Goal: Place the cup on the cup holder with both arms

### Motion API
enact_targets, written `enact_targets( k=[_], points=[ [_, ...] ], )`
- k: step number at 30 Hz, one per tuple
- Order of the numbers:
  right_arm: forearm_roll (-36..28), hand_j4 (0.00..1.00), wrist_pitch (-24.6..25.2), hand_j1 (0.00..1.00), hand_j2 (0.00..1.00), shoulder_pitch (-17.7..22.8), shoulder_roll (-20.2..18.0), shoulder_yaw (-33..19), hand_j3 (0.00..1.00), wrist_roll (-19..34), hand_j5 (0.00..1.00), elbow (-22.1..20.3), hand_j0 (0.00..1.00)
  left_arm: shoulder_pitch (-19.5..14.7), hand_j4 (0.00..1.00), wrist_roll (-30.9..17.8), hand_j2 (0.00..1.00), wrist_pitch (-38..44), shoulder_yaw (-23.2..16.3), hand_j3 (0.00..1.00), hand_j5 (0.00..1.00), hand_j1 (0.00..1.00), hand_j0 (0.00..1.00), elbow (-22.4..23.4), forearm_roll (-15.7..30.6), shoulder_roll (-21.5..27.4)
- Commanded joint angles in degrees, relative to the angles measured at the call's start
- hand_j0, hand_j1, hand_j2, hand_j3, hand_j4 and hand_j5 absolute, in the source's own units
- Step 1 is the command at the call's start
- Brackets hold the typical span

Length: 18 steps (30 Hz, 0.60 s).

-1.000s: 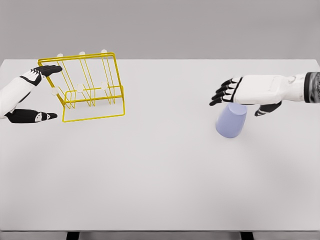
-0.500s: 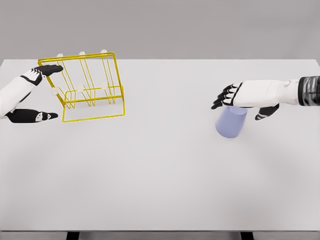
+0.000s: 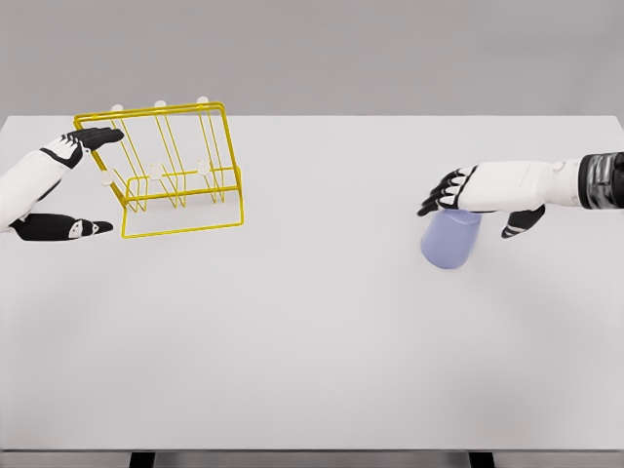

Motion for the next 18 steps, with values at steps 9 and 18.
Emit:
enact_targets(
  k=[9,18],
  points=[
    [0.1,0.89,0.14,0.89,0.89,-0.35,-0.02,0.94,0.89,-0.02,0.89,0.18,0.89,0.0,1.0,0.03,1.0,0.01,0.2,1.0,1.0,1.0,1.0,-0.74,0.33,0.11],
    [-0.08,0.62,0.14,0.62,0.62,-0.88,1.29,0.85,0.62,-0.02,0.62,-0.17,0.62,0.0,1.0,0.03,1.0,0.01,0.2,1.0,1.0,1.0,1.0,-0.74,0.33,0.19]
  ],
)
